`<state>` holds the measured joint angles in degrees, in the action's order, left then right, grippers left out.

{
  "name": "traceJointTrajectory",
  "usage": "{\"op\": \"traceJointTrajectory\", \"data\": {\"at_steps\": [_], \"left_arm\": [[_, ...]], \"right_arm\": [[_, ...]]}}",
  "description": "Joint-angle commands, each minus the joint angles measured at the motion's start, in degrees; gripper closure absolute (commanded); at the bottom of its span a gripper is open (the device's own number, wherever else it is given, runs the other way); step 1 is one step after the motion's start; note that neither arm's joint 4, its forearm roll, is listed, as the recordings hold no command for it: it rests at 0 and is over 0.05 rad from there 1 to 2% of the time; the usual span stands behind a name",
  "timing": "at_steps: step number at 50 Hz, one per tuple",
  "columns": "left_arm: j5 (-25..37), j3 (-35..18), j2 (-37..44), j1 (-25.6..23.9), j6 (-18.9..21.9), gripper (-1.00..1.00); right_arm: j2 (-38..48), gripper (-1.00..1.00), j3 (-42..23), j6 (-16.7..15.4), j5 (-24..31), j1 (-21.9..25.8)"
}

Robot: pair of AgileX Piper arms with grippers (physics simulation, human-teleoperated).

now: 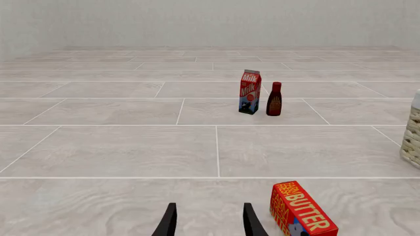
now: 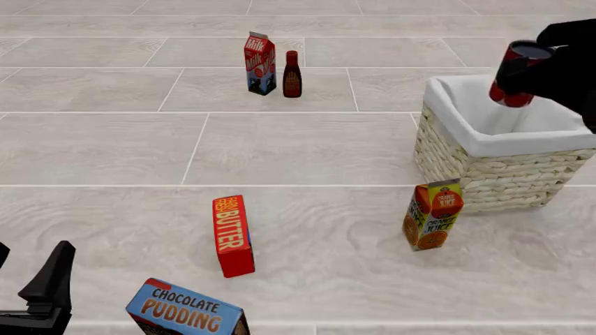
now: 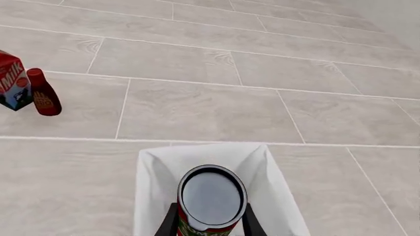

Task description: Pick the tomato sauce and place it in the basket.

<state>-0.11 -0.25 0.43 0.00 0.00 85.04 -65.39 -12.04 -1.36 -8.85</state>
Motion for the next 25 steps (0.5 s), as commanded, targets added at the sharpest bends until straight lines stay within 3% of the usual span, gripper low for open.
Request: {"op": "traceJointTrajectory", "data": {"at_steps": [1,25], "left_arm": [[0.0,0.0,0.0,0.0,0.0,-1.00],[0.0,0.0,0.0,0.0,0.0,-1.00]], "right_arm": [[2.0,1.00,-0.8,1.2,-0.9,-0.9],[7.5,1.00,-2.1,1.0,-2.6,-1.5]]}}
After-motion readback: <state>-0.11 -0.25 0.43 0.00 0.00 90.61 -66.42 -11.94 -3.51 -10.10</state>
